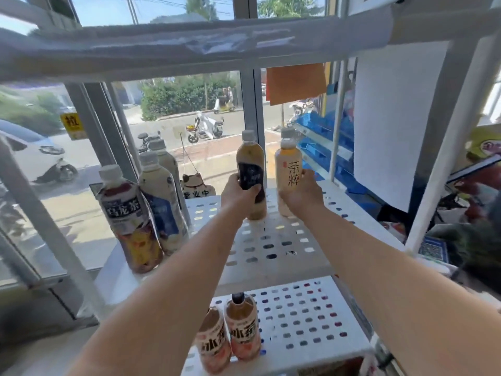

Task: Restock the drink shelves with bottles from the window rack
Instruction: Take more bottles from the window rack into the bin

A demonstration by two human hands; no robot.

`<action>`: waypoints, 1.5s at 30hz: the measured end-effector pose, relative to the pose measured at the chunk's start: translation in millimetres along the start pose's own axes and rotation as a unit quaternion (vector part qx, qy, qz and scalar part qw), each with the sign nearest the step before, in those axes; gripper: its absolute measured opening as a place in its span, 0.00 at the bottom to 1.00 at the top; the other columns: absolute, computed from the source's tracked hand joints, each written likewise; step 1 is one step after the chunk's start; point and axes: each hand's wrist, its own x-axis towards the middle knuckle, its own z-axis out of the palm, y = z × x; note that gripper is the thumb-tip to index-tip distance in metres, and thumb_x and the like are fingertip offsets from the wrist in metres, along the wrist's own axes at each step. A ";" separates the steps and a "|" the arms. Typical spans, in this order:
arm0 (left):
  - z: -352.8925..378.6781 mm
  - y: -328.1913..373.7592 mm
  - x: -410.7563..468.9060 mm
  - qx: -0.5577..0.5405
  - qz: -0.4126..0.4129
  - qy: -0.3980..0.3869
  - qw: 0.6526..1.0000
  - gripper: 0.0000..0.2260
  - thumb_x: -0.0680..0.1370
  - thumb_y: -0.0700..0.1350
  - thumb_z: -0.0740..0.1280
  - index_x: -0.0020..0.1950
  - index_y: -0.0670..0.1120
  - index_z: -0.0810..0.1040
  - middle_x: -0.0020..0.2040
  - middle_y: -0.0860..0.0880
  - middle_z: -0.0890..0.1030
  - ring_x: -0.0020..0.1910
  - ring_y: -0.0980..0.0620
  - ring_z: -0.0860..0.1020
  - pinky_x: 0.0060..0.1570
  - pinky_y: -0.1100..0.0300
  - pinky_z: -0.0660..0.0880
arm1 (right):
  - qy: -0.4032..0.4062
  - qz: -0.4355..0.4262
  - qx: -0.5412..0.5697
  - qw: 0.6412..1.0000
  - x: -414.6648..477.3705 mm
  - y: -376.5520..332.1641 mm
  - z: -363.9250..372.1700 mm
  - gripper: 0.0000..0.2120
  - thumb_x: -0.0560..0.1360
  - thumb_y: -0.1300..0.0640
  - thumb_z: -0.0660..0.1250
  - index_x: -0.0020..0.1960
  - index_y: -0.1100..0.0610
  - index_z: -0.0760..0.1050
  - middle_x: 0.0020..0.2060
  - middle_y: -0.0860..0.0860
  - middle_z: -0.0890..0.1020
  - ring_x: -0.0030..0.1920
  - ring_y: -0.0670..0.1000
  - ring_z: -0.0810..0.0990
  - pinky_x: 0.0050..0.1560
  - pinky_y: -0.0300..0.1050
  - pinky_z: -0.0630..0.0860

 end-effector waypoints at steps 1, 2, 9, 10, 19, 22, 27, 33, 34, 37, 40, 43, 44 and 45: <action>0.1 -0.8 0.8 0.013 0.011 0.000 1.000 0.19 0.77 0.45 0.71 0.67 0.45 0.71 0.59 0.48 0.80 0.56 0.46 0.78 0.58 0.49 0.76 | 0.006 0.000 0.012 1.000 0.8 1.5 -0.3 0.26 0.74 0.53 0.72 0.66 0.56 0.63 0.62 0.55 0.78 0.63 0.59 0.78 0.59 0.51 0.73; -0.1 -1.1 0.1 0.023 0.023 -0.001 0.999 0.18 0.78 0.45 0.70 0.66 0.45 0.71 0.57 0.48 0.79 0.55 0.46 0.77 0.55 0.50 0.76 | 0.006 -0.003 0.020 1.000 0.4 2.8 -2.0 0.26 0.74 0.54 0.73 0.66 0.56 0.64 0.62 0.54 0.79 0.63 0.59 0.78 0.60 0.52 0.73; 2.1 2.7 -41.1 -0.009 0.058 -0.005 0.998 0.16 0.78 0.47 0.70 0.64 0.45 0.73 0.53 0.50 0.79 0.54 0.46 0.79 0.55 0.47 0.78 | 0.017 -0.050 0.006 0.999 -37.9 11.9 -27.8 0.23 0.70 0.51 0.77 0.62 0.54 0.76 0.59 0.52 0.82 0.58 0.55 0.82 0.49 0.43 0.76; 2.0 6.2 -50.8 -0.020 0.063 -0.002 0.998 0.16 0.78 0.47 0.70 0.64 0.45 0.73 0.52 0.50 0.79 0.54 0.46 0.79 0.55 0.48 0.78 | 0.021 -0.056 0.007 0.998 -46.5 12.0 -34.0 0.23 0.70 0.50 0.77 0.63 0.53 0.76 0.59 0.51 0.83 0.57 0.54 0.82 0.48 0.42 0.76; 16.1 25.7 -182.8 -0.114 0.085 0.001 0.990 0.15 0.75 0.51 0.72 0.60 0.48 0.77 0.50 0.53 0.82 0.49 0.51 0.81 0.50 0.49 0.81 | 0.022 -0.075 0.055 0.995 -149.0 36.2 -127.8 0.17 0.69 0.52 0.77 0.54 0.52 0.75 0.45 0.42 0.81 0.39 0.38 0.78 0.33 0.30 0.73; 41.5 22.5 -236.7 -0.147 0.066 -0.016 0.987 0.15 0.75 0.52 0.72 0.58 0.46 0.79 0.46 0.52 0.83 0.45 0.53 0.83 0.44 0.53 0.82 | 0.025 -0.067 0.048 0.996 -194.6 60.1 -163.0 0.19 0.66 0.51 0.79 0.54 0.53 0.77 0.41 0.37 0.79 0.40 0.36 0.79 0.34 0.31 0.73; 101.1 9.5 -321.7 -0.165 0.028 -0.090 0.982 0.10 0.75 0.54 0.71 0.52 0.50 0.80 0.44 0.51 0.84 0.44 0.51 0.83 0.44 0.50 0.82 | 0.020 -0.021 0.040 0.999 -265.6 121.0 -227.5 0.16 0.67 0.55 0.79 0.49 0.48 0.75 0.42 0.40 0.81 0.40 0.39 0.80 0.32 0.31 0.77; 179.0 3.6 -422.3 -0.161 -0.018 -0.193 0.968 0.11 0.76 0.54 0.70 0.54 0.51 0.78 0.48 0.50 0.83 0.47 0.50 0.82 0.41 0.57 0.79 | 0.054 0.071 0.003 0.996 -335.4 203.1 -303.7 0.17 0.67 0.54 0.79 0.51 0.48 0.75 0.46 0.42 0.82 0.47 0.43 0.82 0.41 0.39 0.80; 190.1 2.5 -437.7 -0.160 -0.028 -0.215 0.963 0.10 0.76 0.56 0.70 0.54 0.52 0.78 0.48 0.51 0.83 0.47 0.50 0.83 0.43 0.54 0.81 | 0.063 0.082 -0.007 0.995 -345.7 214.3 -314.8 0.18 0.67 0.54 0.78 0.52 0.49 0.75 0.46 0.42 0.81 0.47 0.44 0.82 0.41 0.39 0.79; 223.2 -7.4 -478.3 -0.130 -0.068 -0.278 0.949 0.12 0.74 0.60 0.68 0.51 0.54 0.77 0.47 0.51 0.83 0.45 0.48 0.83 0.47 0.46 0.82 | 0.076 0.125 -0.022 0.989 -370.4 249.1 -343.1 0.19 0.66 0.54 0.78 0.54 0.51 0.76 0.47 0.44 0.82 0.48 0.46 0.82 0.47 0.43 0.81; 257.7 -20.6 -512.2 -0.082 -0.104 -0.322 0.938 0.16 0.74 0.60 0.68 0.52 0.49 0.79 0.46 0.48 0.83 0.45 0.47 0.82 0.48 0.48 0.81 | 0.075 0.171 -0.032 0.982 -392.2 278.5 -365.1 0.21 0.65 0.54 0.77 0.56 0.52 0.77 0.50 0.47 0.84 0.50 0.48 0.83 0.49 0.46 0.82; 286.9 -42.0 -542.3 -0.001 -0.132 -0.374 0.918 0.15 0.77 0.56 0.67 0.53 0.45 0.80 0.42 0.48 0.81 0.42 0.47 0.80 0.44 0.54 0.79 | 0.071 0.201 -0.028 0.977 -408.2 300.9 -378.0 0.20 0.67 0.55 0.76 0.58 0.53 0.77 0.52 0.48 0.84 0.49 0.47 0.83 0.43 0.40 0.79; 296.0 -50.3 -550.5 0.018 -0.141 -0.386 0.912 0.15 0.78 0.55 0.67 0.57 0.45 0.79 0.43 0.48 0.81 0.42 0.47 0.80 0.44 0.54 0.79 | 0.067 0.209 -0.025 0.975 -412.7 306.0 -380.7 0.19 0.67 0.55 0.76 0.57 0.52 0.77 0.52 0.48 0.84 0.48 0.46 0.82 0.40 0.38 0.77; 304.4 -57.4 -557.1 0.037 -0.157 -0.394 0.905 0.17 0.78 0.54 0.66 0.62 0.46 0.77 0.46 0.47 0.81 0.44 0.46 0.80 0.47 0.51 0.81 | 0.060 0.220 -0.021 0.974 -415.6 312.2 -382.3 0.18 0.68 0.55 0.75 0.57 0.51 0.76 0.51 0.47 0.83 0.48 0.46 0.82 0.40 0.38 0.77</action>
